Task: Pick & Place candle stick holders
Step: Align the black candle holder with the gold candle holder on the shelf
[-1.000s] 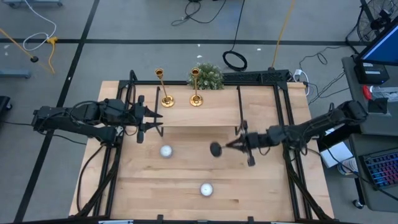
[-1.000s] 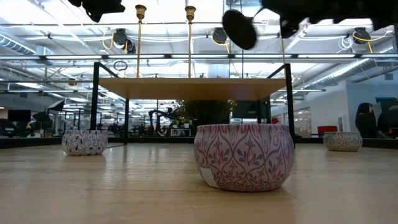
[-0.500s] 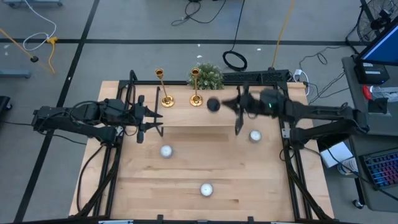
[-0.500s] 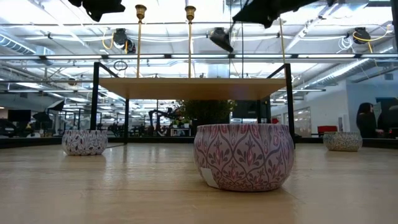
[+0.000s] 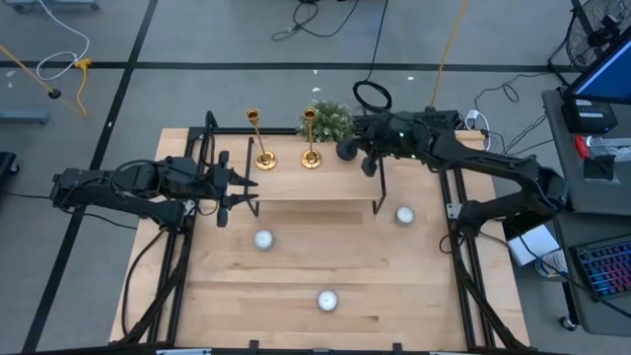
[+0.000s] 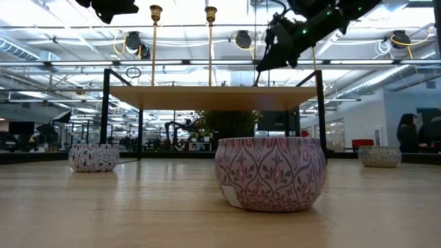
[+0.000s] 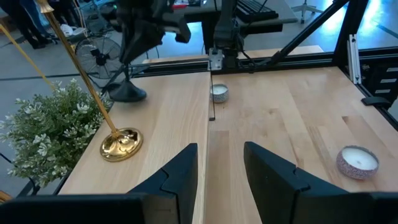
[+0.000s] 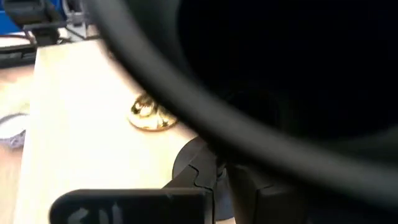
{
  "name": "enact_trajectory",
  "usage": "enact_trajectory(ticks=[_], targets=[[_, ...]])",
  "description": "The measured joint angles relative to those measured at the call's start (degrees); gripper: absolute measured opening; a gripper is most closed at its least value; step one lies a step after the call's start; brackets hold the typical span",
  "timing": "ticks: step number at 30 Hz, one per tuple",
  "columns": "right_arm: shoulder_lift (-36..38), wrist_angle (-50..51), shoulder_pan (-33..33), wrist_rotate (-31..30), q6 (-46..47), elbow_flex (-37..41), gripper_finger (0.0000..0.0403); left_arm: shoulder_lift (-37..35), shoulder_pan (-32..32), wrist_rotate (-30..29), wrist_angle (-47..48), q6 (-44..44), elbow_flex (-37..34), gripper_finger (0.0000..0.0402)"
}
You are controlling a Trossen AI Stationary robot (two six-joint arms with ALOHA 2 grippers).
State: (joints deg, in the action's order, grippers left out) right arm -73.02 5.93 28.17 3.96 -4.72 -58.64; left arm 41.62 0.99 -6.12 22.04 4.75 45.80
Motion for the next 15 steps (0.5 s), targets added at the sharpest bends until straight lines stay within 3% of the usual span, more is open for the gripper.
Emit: enact_trajectory(ticks=[15], targets=[[1.7, 4.7, 0.4, 0.6, -1.1, -0.1, 0.0014, 0.0, 0.0, 0.0, 0.4, -0.3, 0.0, 0.0136]])
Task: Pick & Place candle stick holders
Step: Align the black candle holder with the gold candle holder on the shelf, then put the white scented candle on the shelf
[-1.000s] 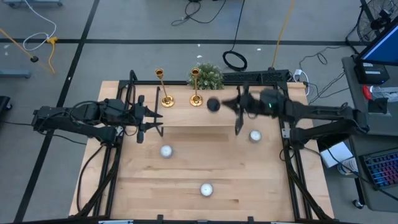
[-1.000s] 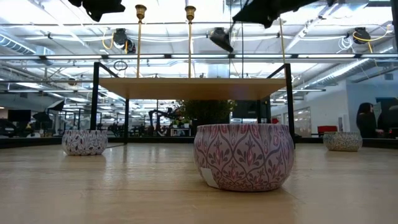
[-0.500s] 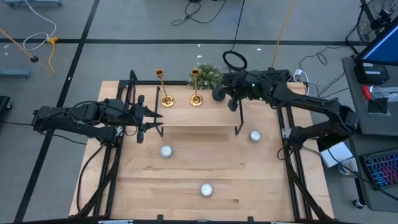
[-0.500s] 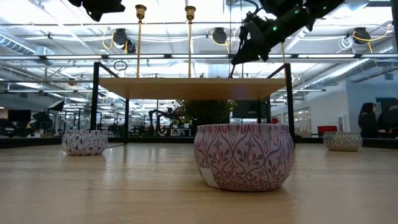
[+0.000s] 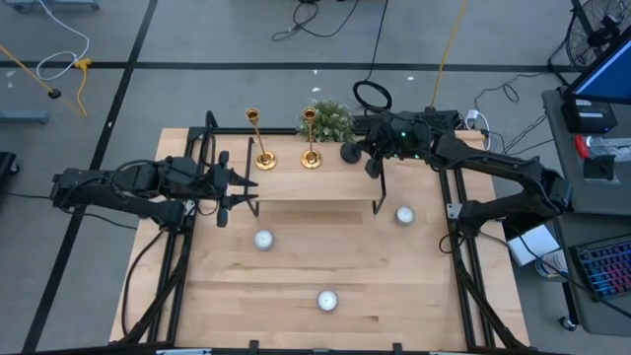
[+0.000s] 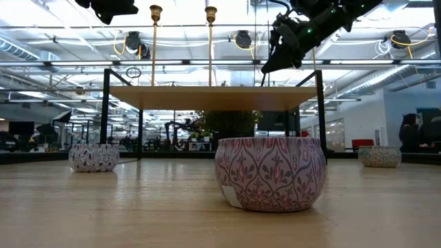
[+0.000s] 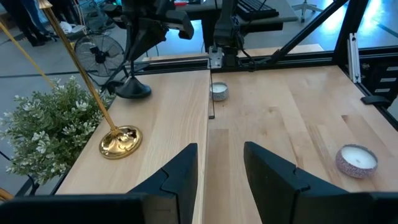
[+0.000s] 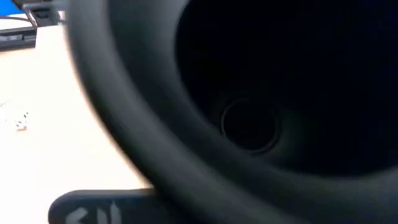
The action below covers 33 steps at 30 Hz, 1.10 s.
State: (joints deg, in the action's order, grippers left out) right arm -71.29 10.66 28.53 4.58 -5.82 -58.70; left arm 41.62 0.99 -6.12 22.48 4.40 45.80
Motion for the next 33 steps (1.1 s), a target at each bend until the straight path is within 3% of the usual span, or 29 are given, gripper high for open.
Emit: enact_trajectory(ticks=[13, 33], targets=[[0.0, 0.6, 0.0, 0.0, 0.5, 0.0, 0.0022, 0.0, 0.0, 0.0, 0.0, -0.2, 0.0, 0.0136], [0.0, 0.4, 0.0, 0.0, -2.3, 0.0, 0.0151, 0.0, 0.0, 0.0, 0.0, -0.2, 0.0, 0.0136]])
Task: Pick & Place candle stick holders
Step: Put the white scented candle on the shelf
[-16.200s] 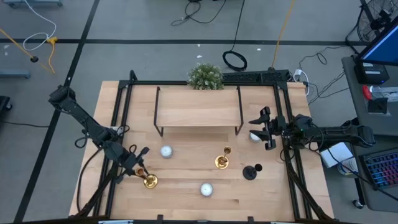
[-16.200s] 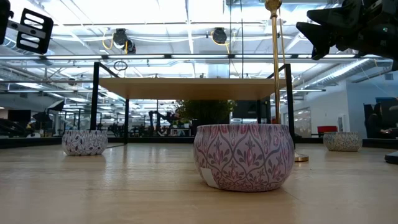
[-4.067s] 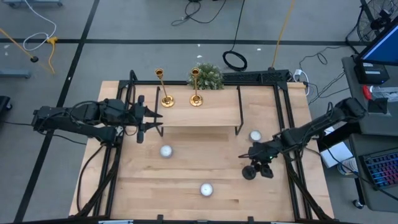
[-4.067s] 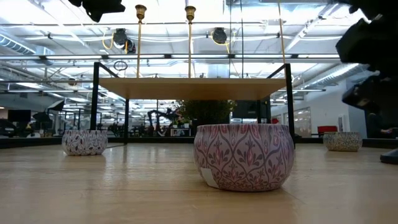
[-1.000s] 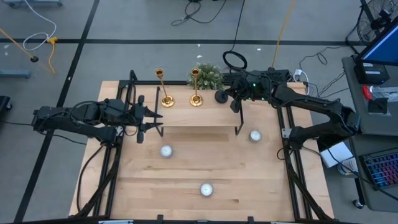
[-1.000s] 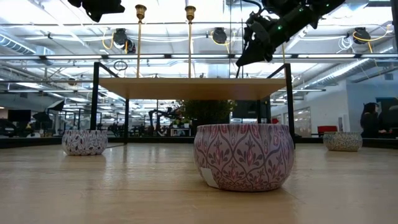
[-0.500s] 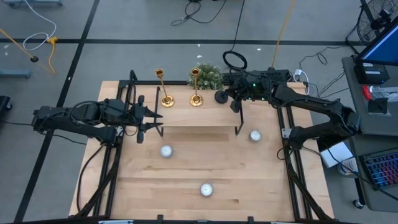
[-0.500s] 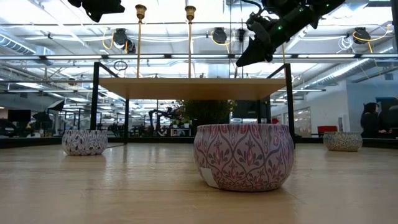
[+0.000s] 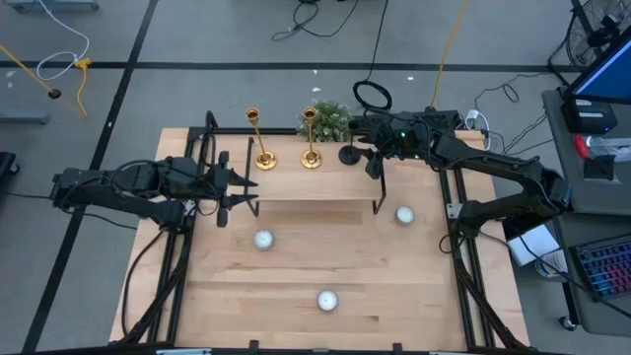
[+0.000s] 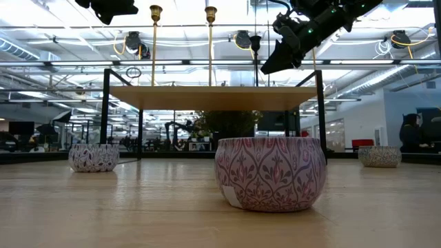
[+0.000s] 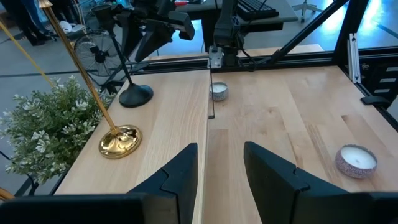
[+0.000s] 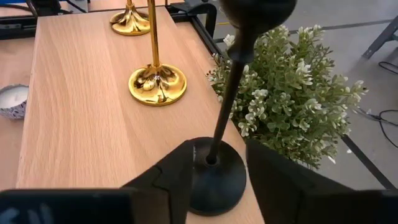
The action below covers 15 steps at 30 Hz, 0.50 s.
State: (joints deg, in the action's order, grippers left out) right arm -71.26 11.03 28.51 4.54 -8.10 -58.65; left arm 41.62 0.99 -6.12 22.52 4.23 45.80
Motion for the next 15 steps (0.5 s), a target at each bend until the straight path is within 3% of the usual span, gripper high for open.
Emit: enact_trajectory(ticks=[6, 15], targets=[[0.0, 1.0, -0.4, 0.0, 0.6, 0.0, 0.017, 0.0, 0.0, 0.0, 1.7, 0.0, 0.0, 0.0136], [0.0, 5.7, -5.8, 0.0, 0.9, 0.1, 0.0159, 3.1, 0.3, 0.1, 6.5, -3.3, 0.0, 0.0136]])
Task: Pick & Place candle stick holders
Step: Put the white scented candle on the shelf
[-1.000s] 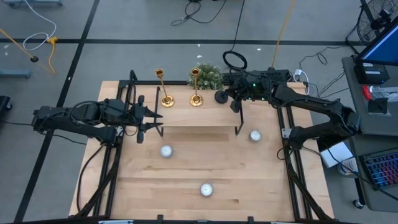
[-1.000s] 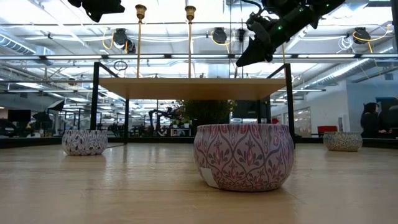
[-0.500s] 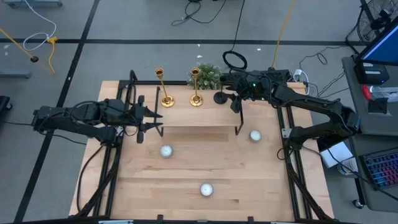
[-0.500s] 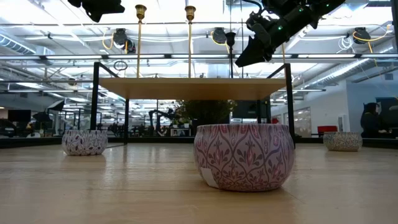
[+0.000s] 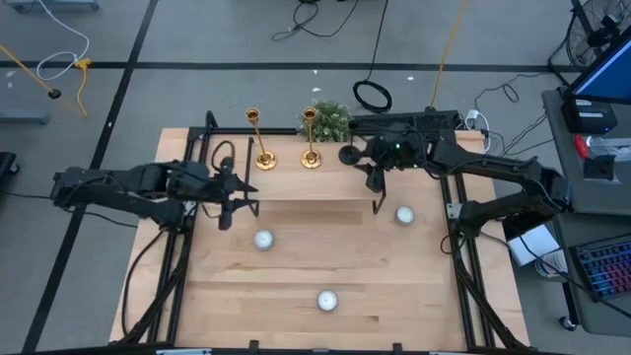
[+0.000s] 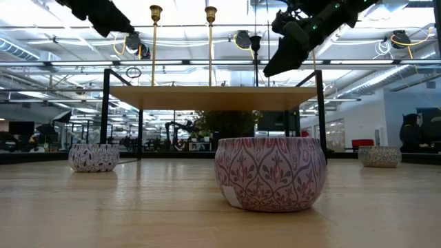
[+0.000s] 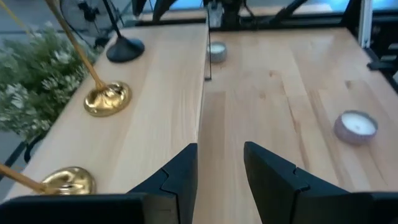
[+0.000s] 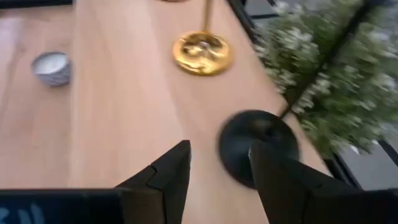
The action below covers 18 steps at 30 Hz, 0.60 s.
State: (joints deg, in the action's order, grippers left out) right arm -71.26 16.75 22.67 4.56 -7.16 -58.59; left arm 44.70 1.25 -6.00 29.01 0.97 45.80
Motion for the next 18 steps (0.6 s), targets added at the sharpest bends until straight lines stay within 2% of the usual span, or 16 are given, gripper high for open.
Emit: enact_trajectory(ticks=[18], targets=[[0.0, 2.8, -11.1, -0.2, 0.5, 0.0, 0.0153, 21.4, 11.4, -0.5, 6.8, -5.9, 0.0, 0.0136]])
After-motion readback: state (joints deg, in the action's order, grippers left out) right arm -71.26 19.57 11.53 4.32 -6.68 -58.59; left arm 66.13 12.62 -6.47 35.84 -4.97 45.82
